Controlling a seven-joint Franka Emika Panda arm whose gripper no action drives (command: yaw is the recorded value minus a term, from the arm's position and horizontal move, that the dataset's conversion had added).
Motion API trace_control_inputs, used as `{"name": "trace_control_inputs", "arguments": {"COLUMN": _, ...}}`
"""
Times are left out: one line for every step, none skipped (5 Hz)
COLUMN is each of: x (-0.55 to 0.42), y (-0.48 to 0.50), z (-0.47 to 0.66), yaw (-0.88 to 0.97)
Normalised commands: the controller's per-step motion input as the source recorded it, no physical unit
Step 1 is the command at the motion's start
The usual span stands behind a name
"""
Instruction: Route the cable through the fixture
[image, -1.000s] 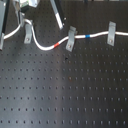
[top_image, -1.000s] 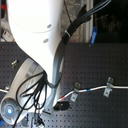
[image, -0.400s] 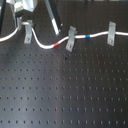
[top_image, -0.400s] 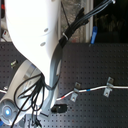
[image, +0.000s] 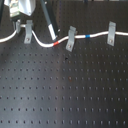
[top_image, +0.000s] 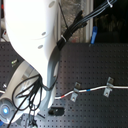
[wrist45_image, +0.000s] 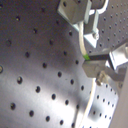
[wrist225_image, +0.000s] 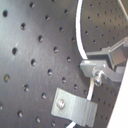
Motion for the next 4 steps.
{"name": "trace_control_inputs", "arguments": {"x": 0.068, "y": -0.162, "z": -0.01, "yaw": 0.48}}
{"name": "trace_control_inputs", "arguments": {"x": -0.016, "y": -0.142, "z": 0.0, "yaw": 0.16}}
{"name": "trace_control_inputs", "arguments": {"x": -0.051, "y": -0.204, "z": -0.03, "yaw": 0.21}}
{"name": "trace_control_inputs", "arguments": {"x": -0.08, "y": -0.109, "z": -0.01, "yaw": 0.15}}
